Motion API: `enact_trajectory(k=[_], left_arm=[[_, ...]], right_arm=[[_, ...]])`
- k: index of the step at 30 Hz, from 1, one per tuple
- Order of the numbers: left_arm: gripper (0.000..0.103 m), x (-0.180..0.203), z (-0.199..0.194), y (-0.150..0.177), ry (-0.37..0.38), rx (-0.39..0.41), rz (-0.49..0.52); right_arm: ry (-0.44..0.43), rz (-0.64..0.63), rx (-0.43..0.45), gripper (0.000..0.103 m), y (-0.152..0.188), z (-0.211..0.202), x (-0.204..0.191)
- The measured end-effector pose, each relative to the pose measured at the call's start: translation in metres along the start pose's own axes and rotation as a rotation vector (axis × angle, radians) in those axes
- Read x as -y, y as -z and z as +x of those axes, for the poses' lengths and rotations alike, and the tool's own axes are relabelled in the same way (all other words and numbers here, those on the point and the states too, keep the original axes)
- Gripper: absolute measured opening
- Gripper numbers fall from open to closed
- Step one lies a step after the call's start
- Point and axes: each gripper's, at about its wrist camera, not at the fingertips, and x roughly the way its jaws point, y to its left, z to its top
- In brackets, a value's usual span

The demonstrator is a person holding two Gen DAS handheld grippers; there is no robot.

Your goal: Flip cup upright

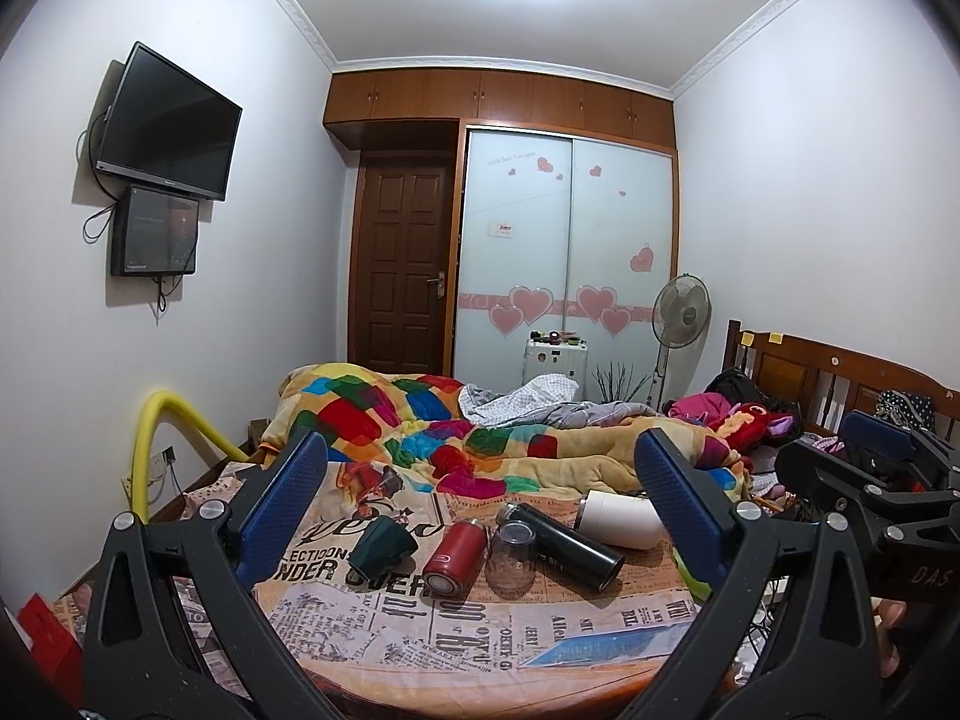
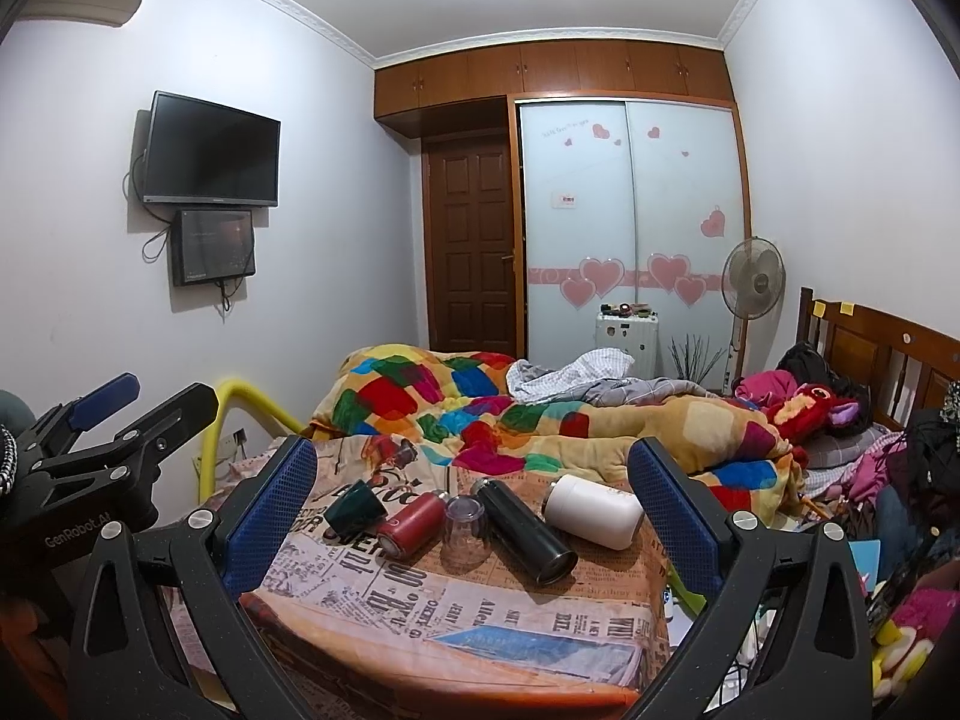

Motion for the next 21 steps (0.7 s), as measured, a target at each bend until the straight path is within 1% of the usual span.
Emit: enact_trajectory(k=[21], left_arm=[[0.103,-0.0022,0.0006,0.0001,0.001,0.0,-0.004]], right_arm=[[0.001,-0.005,0.001,0.103,-0.0004,-0.0008,-0.0032]])
